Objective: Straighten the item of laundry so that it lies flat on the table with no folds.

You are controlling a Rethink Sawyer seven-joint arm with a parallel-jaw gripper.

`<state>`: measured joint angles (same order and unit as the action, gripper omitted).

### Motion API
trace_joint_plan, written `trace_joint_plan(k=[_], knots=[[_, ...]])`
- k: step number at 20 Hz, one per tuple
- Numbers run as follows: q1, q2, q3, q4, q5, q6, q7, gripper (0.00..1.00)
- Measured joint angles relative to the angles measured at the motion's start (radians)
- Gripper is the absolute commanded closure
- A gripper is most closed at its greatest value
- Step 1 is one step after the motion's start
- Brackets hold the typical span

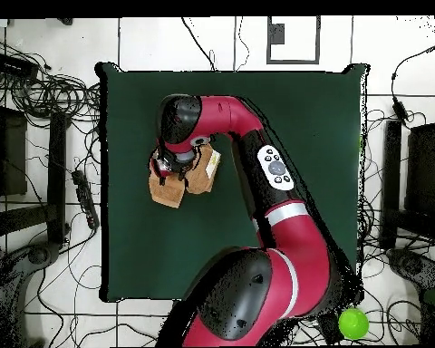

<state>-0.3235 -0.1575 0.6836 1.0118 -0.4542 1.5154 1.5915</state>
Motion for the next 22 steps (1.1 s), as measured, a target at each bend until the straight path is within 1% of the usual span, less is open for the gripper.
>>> trace_joint_plan(k=[5, 7, 12, 14, 15, 20, 21, 22], knots=[[0.001, -0.002, 0.000, -0.001, 0.000, 0.014, 0.000, 0.00], [0.004, -0.004, 0.000, -0.005, 0.000, 0.043, 0.000, 0.00], [0.024, -0.012, -0.004, -0.035, -0.010, 0.161, 0.000, 0.00], [0.037, -0.017, -0.007, -0.051, -0.019, 0.229, 0.000, 0.00], [0.052, -0.027, -0.009, -0.070, -0.032, 0.319, 0.000, 0.00], [0.072, -0.043, -0.010, -0.102, -0.062, 0.470, 0.000, 0.00], [0.077, -0.052, -0.010, -0.116, -0.075, 0.523, 0.000, 0.00], [0.078, -0.054, -0.010, -0.122, -0.077, 0.533, 0.000, 0.00]])
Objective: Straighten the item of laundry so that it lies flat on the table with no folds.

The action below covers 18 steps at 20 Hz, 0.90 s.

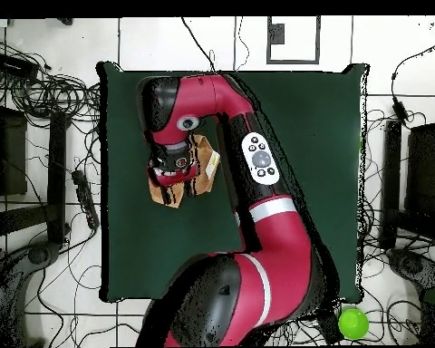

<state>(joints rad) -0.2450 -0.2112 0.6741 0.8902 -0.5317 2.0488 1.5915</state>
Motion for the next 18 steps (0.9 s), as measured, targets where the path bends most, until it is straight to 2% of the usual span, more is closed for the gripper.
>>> trace_joint_plan(k=[5, 8, 11, 18], knots=[[-0.001, 0.006, 0.000, -0.037, -0.003, -0.007, 0.000, 0.00], [-0.003, 0.022, 0.005, -0.061, -0.001, -0.063, 0.000, 0.00], [-0.007, 0.042, 0.014, -0.074, 0.009, -0.140, 0.000, 0.00], [-0.020, 0.123, 0.060, -0.082, 0.053, -0.410, -0.001, 0.00]])
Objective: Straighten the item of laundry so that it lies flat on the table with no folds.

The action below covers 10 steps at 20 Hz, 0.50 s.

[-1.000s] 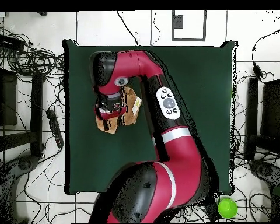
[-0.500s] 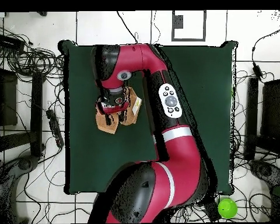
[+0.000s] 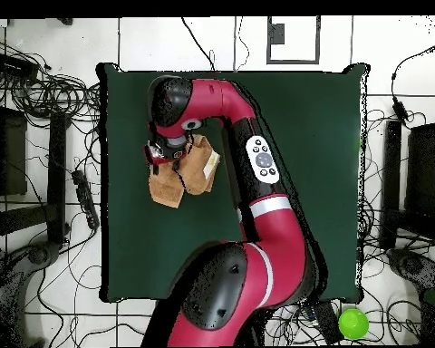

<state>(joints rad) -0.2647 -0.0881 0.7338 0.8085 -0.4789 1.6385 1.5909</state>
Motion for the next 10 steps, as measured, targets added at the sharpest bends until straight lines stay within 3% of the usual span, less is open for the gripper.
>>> trace_joint_plan(k=[5, 10], knots=[[-0.009, 0.051, 0.055, 0.015, 0.030, -0.223, 0.000, 0.00], [-0.032, 0.055, 0.093, 0.064, 0.040, -0.364, 0.000, 0.00]])
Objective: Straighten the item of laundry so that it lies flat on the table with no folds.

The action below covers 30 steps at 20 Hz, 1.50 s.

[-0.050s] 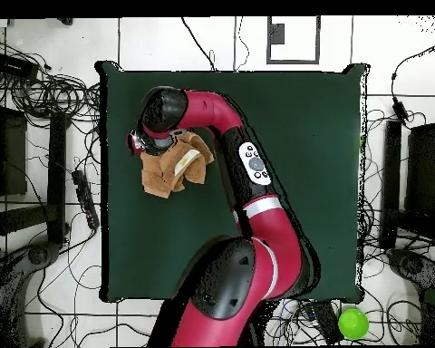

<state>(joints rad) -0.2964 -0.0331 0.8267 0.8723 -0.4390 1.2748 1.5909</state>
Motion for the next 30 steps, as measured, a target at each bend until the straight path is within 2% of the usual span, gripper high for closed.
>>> trace_joint_plan(k=[9, 19, 30], knots=[[-0.043, -0.020, 0.036, 0.087, 0.004, -0.113, 0.000, 0.00], [-0.078, -0.118, 0.037, 0.209, -0.005, -0.206, 0.000, 0.00], [-0.081, -0.171, 0.036, 0.245, -0.016, -0.267, 0.000, 0.00]])
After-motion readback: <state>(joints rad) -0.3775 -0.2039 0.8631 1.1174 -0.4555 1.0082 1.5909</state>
